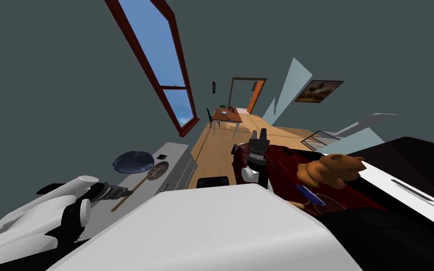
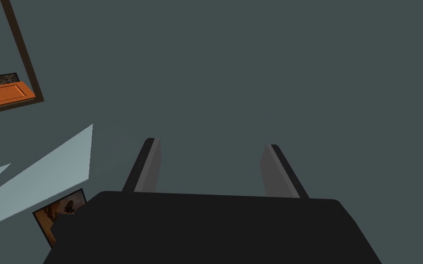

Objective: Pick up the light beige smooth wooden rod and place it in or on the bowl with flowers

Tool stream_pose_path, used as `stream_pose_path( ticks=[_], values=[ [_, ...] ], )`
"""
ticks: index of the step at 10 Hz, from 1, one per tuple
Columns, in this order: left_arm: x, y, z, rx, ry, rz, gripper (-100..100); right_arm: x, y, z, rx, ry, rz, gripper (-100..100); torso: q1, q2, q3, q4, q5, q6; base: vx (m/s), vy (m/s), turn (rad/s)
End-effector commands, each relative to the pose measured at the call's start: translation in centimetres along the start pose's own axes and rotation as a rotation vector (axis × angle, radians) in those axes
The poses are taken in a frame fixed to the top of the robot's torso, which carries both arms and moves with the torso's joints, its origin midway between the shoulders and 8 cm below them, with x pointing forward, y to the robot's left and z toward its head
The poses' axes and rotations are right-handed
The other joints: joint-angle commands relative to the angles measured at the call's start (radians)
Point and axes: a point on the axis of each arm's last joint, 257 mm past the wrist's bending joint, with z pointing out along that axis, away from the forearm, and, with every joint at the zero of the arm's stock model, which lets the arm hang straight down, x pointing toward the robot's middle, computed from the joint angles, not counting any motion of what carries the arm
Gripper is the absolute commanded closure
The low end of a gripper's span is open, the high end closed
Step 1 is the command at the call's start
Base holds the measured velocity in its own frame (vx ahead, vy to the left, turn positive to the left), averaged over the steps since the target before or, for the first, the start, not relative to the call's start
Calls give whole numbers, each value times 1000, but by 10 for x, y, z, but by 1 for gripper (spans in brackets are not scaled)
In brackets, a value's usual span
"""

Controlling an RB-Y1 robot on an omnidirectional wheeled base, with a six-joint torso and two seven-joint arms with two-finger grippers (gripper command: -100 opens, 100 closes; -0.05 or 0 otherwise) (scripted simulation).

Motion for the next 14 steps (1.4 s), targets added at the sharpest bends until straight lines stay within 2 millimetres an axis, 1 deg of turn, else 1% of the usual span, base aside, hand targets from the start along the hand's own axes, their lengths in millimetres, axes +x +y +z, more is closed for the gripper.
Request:
stream_pose_path(
  ticks=[1,2,3,4,5,6,7,8,9,10,11,14],
  values=[
    [4,2,-1,-1,8,1,-100,0,0,0,0,0,0,0,0,0,0,0,0,0,1,33,-16],
    [8,23,8,-52,14,8,-100,0,0,0,0,0,0,0,-1,0,0,0,0,0,-4,84,-90],
    [5,43,19,-98,9,8,-100,0,0,0,0,0,0,0,2,0,0,0,0,1,-27,132,-227],
    [5,43,19,-98,9,8,-100,0,0,0,0,0,0,0,5,1,0,0,1,1,-43,105,-96],
    [-2,51,22,-121,8,-2,-100,0,0,0,0,0,0,0,4,1,1,0,1,0,-69,81,-192],
    [1,47,20,-109,8,2,-100,0,0,0,0,0,0,0,3,3,2,1,1,0,-37,39,-55],
    [1,47,21,-111,9,2,0,0,0,0,0,0,0,0,0,2,1,0,0,0,-5,8,9],
    [2,54,30,-107,10,6,-100,0,0,0,0,0,0,0,-2,0,0,0,0,0,4,15,18],
    [3,58,35,-104,10,9,-100,0,0,0,0,0,0,0,-2,-1,0,0,0,0,10,24,24],
    [2,56,33,-109,9,7,-100,0,0,0,0,0,0,0,-1,-2,-1,0,0,0,5,11,1],
    [3,56,34,-106,9,7,100,0,0,0,0,0,0,0,-2,-1,-1,0,-1,0,0,0,0],
    [3,56,34,-108,10,9,100,0,0,0,0,0,0,0,-1,-2,-1,-1,0,-1,0,0,0]
  ],
)
